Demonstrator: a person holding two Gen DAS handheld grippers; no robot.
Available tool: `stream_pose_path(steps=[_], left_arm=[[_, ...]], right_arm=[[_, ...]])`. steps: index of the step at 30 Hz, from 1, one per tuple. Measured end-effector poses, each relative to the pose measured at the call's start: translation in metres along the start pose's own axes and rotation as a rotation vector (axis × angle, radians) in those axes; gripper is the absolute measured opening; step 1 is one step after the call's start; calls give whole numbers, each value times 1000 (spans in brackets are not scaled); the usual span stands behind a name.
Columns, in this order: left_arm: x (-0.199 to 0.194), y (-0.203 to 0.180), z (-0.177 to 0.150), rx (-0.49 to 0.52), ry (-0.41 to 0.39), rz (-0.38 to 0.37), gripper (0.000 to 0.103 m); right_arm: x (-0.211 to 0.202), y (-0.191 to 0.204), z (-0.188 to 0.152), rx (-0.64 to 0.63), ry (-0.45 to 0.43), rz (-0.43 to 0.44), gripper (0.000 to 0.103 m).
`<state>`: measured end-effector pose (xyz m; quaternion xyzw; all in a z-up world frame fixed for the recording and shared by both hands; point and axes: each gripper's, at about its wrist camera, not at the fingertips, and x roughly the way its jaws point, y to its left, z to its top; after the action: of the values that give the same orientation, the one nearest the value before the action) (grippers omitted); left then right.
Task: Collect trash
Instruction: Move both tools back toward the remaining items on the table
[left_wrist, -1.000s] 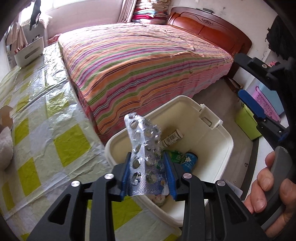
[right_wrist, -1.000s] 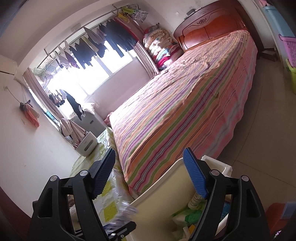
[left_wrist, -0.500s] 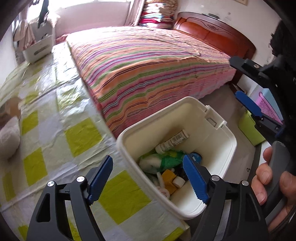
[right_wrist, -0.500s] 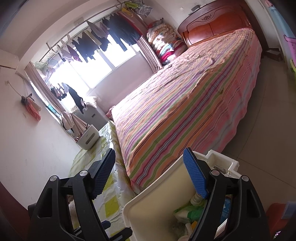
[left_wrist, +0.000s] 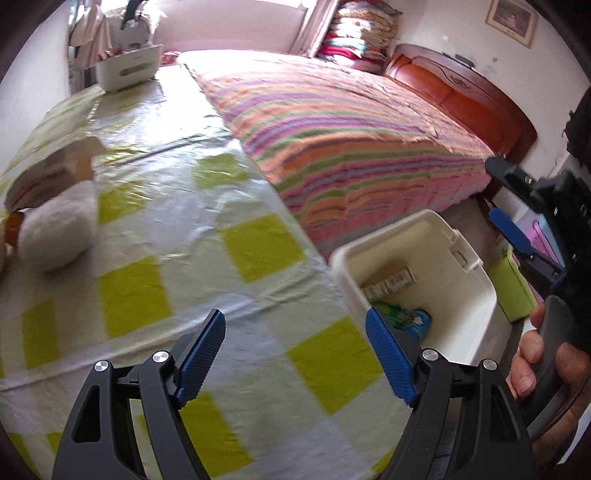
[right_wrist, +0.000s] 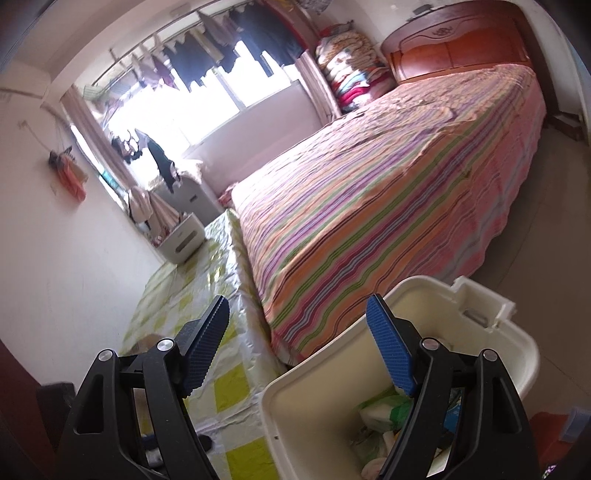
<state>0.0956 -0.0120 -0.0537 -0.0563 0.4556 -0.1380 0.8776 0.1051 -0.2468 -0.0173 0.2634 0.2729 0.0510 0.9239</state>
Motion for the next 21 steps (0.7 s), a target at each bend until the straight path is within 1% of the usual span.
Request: stream_pose_path(steps=[3, 5, 6, 8, 11, 12, 15, 18, 19, 21], left_arm=[[-16, 21, 0, -34, -74, 21, 76], [-33, 39, 0, -62, -154, 52, 76], [-39, 46, 0, -66, -180, 67, 76], [-55, 63, 0, -68, -242, 108, 76], [-74, 89, 0, -84, -298, 178, 76], [-78, 98, 2, -94, -308, 193, 76], [-93, 129, 0, -146, -349, 271, 76], [-108, 164, -2, -228, -387, 346, 76], [-110, 177, -2, -253, -390, 372, 76], [-108, 198, 0, -283, -345, 388, 76]], right_arm=[[7, 13, -7, -33, 21, 4, 76], [13, 22, -12, -53, 43, 6, 76], [16, 25, -14, -58, 52, 7, 76], [23, 33, -19, -73, 73, 10, 76], [29, 43, -25, -99, 91, 10, 76], [30, 46, -27, -106, 95, 11, 76], [36, 57, -32, -126, 117, 18, 76], [46, 66, -41, -139, 153, 31, 76], [48, 70, -44, -144, 161, 34, 76], [51, 79, -50, -166, 177, 43, 76]])
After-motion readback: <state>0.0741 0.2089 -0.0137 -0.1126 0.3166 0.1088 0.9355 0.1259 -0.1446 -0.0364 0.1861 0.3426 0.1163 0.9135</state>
